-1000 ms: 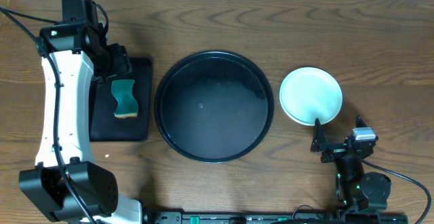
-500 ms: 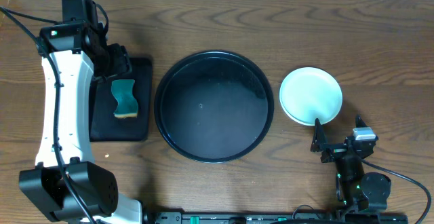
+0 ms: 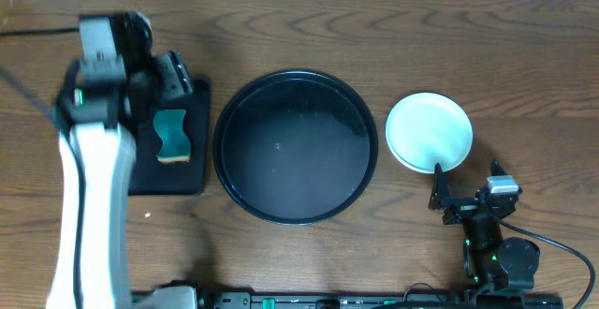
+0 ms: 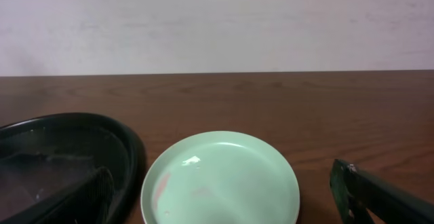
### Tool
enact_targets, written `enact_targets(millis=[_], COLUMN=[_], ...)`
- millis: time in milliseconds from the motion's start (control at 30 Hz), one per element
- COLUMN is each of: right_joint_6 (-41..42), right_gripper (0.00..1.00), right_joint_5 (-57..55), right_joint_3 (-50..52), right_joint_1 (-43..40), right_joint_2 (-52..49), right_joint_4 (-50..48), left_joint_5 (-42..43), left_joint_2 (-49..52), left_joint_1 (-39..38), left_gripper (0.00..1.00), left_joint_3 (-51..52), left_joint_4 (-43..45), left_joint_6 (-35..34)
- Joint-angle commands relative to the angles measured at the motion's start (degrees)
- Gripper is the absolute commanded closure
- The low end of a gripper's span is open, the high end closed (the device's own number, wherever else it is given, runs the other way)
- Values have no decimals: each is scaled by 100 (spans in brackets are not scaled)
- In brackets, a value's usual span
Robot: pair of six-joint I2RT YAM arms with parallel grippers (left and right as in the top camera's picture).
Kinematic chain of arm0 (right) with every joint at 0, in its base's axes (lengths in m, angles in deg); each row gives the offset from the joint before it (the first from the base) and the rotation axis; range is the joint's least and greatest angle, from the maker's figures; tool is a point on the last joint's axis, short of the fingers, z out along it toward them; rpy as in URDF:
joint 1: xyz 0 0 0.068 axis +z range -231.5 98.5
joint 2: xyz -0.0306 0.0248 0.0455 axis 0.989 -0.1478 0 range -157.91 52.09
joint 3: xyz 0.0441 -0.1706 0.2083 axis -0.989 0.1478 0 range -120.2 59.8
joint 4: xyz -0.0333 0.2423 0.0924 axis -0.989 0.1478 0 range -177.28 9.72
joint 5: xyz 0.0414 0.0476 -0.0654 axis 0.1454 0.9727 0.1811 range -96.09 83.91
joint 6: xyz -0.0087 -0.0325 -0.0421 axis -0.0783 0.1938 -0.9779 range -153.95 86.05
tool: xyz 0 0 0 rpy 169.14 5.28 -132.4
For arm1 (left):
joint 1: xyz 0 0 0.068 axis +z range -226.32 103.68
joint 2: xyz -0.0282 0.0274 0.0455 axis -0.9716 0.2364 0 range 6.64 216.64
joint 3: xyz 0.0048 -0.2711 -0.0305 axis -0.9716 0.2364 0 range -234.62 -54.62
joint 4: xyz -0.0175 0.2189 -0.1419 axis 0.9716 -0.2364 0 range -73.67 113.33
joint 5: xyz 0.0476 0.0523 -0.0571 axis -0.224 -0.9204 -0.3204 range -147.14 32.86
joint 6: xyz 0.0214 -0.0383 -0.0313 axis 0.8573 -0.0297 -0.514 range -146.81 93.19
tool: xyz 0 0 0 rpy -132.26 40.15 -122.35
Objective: Clean dirty plates on tray and stack at the side
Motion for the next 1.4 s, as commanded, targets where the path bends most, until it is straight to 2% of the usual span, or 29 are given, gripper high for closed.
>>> enact_targets(millis=[0,167,200,333,667,833,1100,1367], right_joint_6=[59,59,59,59,59,59,59,59], right_gripper=[1,1,1,1,1,1,1,1], right_joint_5=[-55,-55,-55,-55,-55,-55,-55,-55], right_joint_3=[13,13,13,13,13,13,13,13], right_joint_1=[103,103,103,103,103,103,103,103], right_joint_2=[31,31,31,31,31,31,31,31], right_joint_4=[11,11,11,11,11,11,11,11], left_joint_5=[136,133,133,133,-20,-289,-387,-623], left_joint_2=[-1034,-2675,-3252,-4433,-6470,-7182,-7571,-7753], left_joint_1=[-85,-79,-79,-79,-79,-79,-79,-81], left_gripper=[26,26,26,26,26,26,26,26], left_joint_3=[1058,2785,3346,4465,6356,7071,7696,8048], left_joint_4=[568,1453,1757,2371,3615,4030,4979,5007], left_joint_6=[-63,109,212,363,669,669,715,780])
